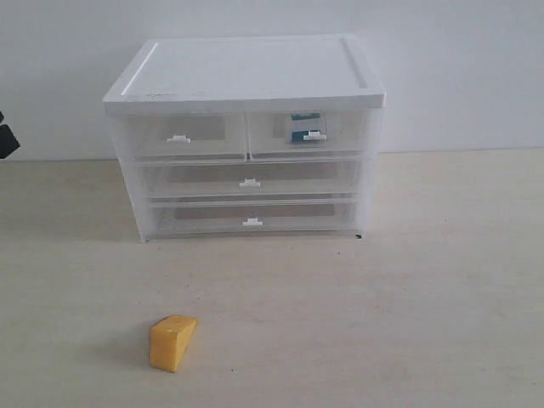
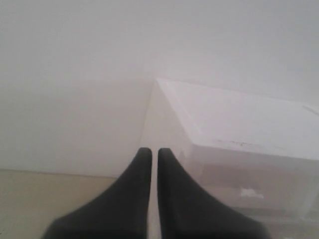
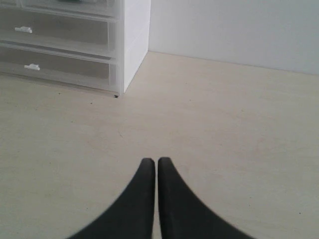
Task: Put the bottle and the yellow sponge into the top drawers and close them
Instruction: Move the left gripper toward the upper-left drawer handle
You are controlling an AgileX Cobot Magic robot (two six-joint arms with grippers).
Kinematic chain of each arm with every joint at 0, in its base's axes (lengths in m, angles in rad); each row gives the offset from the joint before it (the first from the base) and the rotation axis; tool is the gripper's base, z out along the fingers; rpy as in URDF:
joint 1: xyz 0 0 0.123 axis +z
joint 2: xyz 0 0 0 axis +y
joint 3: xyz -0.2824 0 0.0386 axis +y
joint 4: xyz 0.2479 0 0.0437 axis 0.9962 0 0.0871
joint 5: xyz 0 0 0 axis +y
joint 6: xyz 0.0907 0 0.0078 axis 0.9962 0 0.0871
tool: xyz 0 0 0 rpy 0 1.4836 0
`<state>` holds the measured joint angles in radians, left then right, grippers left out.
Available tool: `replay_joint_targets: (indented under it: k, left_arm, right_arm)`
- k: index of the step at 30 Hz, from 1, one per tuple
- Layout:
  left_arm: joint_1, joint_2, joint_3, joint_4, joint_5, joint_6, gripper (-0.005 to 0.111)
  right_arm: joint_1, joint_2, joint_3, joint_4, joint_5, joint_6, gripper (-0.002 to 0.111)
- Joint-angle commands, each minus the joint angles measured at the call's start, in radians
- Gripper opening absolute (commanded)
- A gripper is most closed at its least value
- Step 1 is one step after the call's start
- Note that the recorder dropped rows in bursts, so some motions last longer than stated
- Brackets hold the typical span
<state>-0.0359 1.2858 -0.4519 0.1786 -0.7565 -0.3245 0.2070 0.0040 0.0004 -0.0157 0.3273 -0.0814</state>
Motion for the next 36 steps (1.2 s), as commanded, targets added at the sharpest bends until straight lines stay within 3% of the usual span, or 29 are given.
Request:
replay_joint_targets:
  k: [1, 3, 6, 14, 20, 22, 24, 27, 30, 36]
  left_arm:
    - [-0.070, 0.057, -0.009, -0.002, -0.085, 0.069, 0.004]
    - [-0.118, 0.092, -0.009, -0.041, -0.110, 0.140, 0.004]
    - [-0.240, 0.180, -0.009, -0.294, -0.172, 0.359, 0.004]
    - [-0.408, 0.376, -0.023, -0.321, -0.453, 0.325, 0.004]
    - [-0.415, 0.508, -0.130, -0.189, -0.444, 0.249, 0.004]
    - [-0.415, 0.525, -0.166, -0.185, -0.356, 0.254, 0.008]
    - [-0.415, 0.530, -0.202, -0.190, -0.249, 0.290, 0.026]
    - [-0.415, 0.530, -0.223, -0.190, -0.206, 0.290, 0.052]
    - [-0.415, 0.530, -0.241, -0.188, -0.215, 0.283, 0.067]
    - [-0.415, 0.534, -0.247, -0.163, -0.220, 0.280, 0.064]
  right_arm:
    - [-0.008, -0.004, 0.000, 0.003, -0.005, -0.006, 0.000]
    - [-0.008, -0.004, 0.000, 0.003, -0.005, -0.006, 0.000]
    - [-0.008, -0.004, 0.000, 0.003, -0.005, -0.006, 0.000]
    - [-0.008, -0.004, 0.000, 0.003, -0.005, -0.006, 0.000]
    - [-0.008, -0.004, 0.000, 0.003, -0.005, -0.006, 0.000]
    - [-0.008, -0.004, 0.000, 0.003, -0.005, -0.006, 0.000]
    - [-0.008, -0.004, 0.000, 0.003, -0.005, -0.006, 0.000]
    - [-0.008, -0.004, 0.000, 0.003, -0.005, -0.006, 0.000]
    - [-0.008, -0.004, 0.000, 0.003, -0.005, -0.006, 0.000]
    - [-0.008, -0.004, 0.000, 0.003, -0.005, -0.006, 0.000]
